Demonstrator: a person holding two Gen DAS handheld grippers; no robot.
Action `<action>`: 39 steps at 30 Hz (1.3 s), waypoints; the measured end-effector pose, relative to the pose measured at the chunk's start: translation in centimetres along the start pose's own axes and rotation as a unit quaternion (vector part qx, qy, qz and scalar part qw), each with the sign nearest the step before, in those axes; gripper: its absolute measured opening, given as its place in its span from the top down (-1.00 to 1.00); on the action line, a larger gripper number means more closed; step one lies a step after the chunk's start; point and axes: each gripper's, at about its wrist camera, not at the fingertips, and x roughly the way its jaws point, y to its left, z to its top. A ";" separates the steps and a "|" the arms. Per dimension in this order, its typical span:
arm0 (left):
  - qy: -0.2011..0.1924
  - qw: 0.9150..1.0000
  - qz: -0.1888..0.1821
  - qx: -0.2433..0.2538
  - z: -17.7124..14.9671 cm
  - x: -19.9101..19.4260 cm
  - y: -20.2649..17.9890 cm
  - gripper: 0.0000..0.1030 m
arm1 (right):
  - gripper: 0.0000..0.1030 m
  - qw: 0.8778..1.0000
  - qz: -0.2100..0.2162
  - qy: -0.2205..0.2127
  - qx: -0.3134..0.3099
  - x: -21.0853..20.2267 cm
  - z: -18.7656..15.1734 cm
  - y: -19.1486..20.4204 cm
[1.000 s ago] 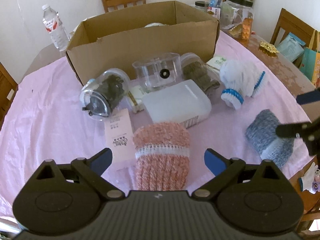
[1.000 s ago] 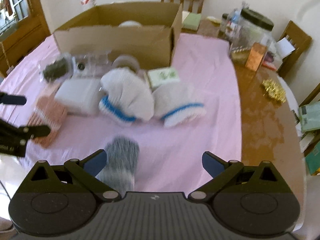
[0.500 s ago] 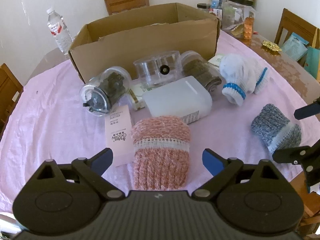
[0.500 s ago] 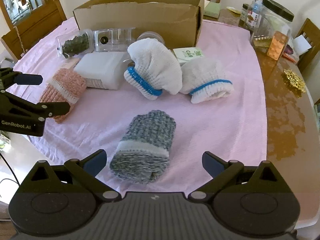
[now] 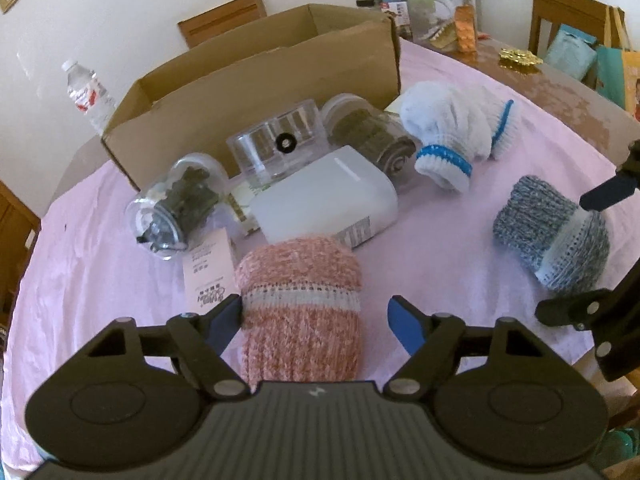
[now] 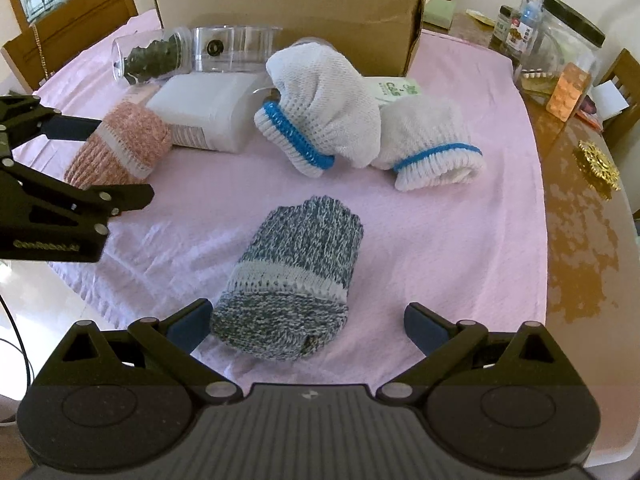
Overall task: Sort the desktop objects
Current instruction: 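Grasp the pink knit sock with left tool while right tool grasps the grey sock, then lift both socks over the cardboard box and open both tools to release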
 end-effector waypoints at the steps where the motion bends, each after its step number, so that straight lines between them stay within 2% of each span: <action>1: 0.000 1.000 0.000 0.002 0.0 0.1 0.0 -0.52 | -1.00 1.000 0.000 0.000 0.001 0.0 0.0 0.0; 2: -0.001 1.000 0.000 0.004 0.1 0.1 -0.1 -0.50 | -1.00 1.000 0.000 -0.001 0.003 0.0 0.0 -0.1; 4: -0.005 1.000 0.005 0.009 0.2 0.1 0.0 -0.33 | -1.00 1.000 -0.002 -0.001 0.005 0.0 0.1 -0.1; 6: -0.006 1.000 0.007 0.015 0.3 0.1 0.0 -0.24 | -0.98 1.000 -0.003 -0.005 0.004 -0.1 0.2 -0.2; 11: -0.006 1.000 -0.003 0.010 0.2 0.0 0.3 -0.22 | -0.90 1.000 -0.003 -0.019 -0.011 -0.5 0.7 0.4; 16: -0.004 1.000 -0.018 0.004 0.3 -0.2 0.8 -0.21 | -0.54 0.999 -0.002 -0.010 -0.031 -0.2 1.2 1.4; 22: -0.002 0.999 -0.044 0.007 0.5 -0.6 1.3 -0.21 | -0.33 0.999 -0.001 -0.009 -0.036 -0.2 1.6 1.6; 30: 0.008 0.996 -0.084 0.004 0.9 -1.1 2.1 -0.21 | -0.28 0.999 0.003 -0.003 -0.036 -0.4 1.8 1.3; 39: 0.000 0.995 -0.101 0.003 2.3 -2.2 3.2 -0.21 | -0.28 0.999 0.002 -0.013 -0.040 -1.6 2.3 0.9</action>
